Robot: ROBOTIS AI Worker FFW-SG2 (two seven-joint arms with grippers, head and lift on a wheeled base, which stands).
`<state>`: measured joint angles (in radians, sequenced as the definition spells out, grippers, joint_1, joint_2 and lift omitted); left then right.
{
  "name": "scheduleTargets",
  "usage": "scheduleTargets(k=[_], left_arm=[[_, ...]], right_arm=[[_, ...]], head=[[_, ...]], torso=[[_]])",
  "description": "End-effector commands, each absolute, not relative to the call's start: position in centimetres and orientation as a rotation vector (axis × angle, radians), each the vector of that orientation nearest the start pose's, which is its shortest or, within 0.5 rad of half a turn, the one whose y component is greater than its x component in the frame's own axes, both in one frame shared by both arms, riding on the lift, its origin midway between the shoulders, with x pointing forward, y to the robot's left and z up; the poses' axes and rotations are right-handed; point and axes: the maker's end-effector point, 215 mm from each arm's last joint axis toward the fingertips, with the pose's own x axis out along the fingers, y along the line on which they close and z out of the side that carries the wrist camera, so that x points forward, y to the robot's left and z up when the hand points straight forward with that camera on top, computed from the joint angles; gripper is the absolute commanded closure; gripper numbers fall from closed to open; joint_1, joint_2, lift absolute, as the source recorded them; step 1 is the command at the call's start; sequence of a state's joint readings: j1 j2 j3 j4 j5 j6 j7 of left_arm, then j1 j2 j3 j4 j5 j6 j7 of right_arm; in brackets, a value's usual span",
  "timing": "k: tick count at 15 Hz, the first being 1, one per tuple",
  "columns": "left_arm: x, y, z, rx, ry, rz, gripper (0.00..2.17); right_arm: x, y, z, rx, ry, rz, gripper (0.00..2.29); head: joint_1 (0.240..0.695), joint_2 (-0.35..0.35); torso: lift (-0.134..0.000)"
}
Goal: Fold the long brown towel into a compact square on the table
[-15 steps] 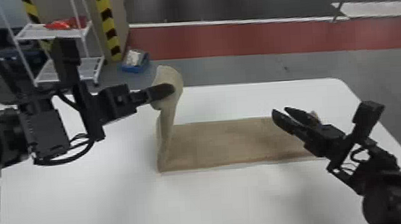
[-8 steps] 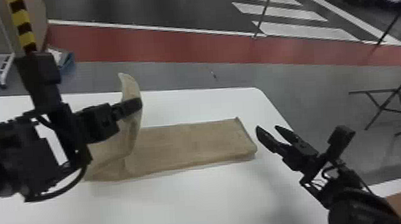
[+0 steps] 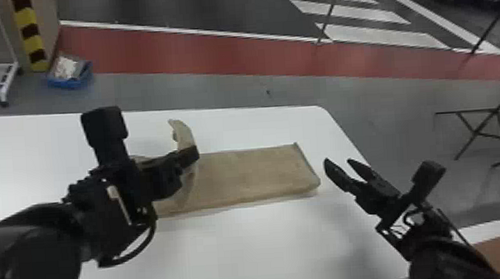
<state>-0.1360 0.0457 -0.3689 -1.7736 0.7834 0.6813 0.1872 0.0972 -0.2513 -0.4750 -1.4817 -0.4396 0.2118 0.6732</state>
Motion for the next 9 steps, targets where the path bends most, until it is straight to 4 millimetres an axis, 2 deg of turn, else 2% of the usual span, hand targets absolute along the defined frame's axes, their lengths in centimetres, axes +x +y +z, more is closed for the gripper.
scheduleTargets(k=[1, 2, 3, 4, 5, 7, 9], left_arm=[[52.9, -6.9, -34.7, -0.499, 0.499, -0.534, 1.42], [52.0, -8.6, -35.2, -0.499, 0.507, -0.557, 1.37], [50.9, -10.5, -36.0, -0.505, 0.521, -0.595, 0.89], [49.5, -12.8, -37.1, -0.514, 0.553, -0.649, 0.27], [48.2, -14.9, -38.3, -0.522, 0.592, -0.696, 0.06], [46.6, -16.7, -41.4, -0.475, 0.655, -0.734, 0.06], [46.8, -16.6, -42.3, -0.454, 0.668, -0.730, 0.06]], right_arm=[[51.0, -43.7, -38.9, 0.293, 0.137, 0.200, 0.07], [51.0, -43.7, -39.0, 0.295, 0.139, 0.200, 0.08], [51.0, -43.5, -39.1, 0.297, 0.142, 0.204, 0.08], [51.0, -43.4, -39.1, 0.299, 0.143, 0.206, 0.08], [51.0, -43.2, -39.1, 0.305, 0.146, 0.209, 0.08], [51.1, -43.1, -38.9, 0.307, 0.147, 0.212, 0.08], [50.9, -43.1, -38.8, 0.310, 0.150, 0.211, 0.08]], head=[[0.695, -0.350], [0.695, -0.350], [0.695, -0.350], [0.695, -0.350], [0.695, -0.350], [0.695, -0.350], [0.695, -0.350]], torso=[[-0.128], [-0.128], [-0.128], [-0.128], [-0.128], [-0.128], [-0.128]])
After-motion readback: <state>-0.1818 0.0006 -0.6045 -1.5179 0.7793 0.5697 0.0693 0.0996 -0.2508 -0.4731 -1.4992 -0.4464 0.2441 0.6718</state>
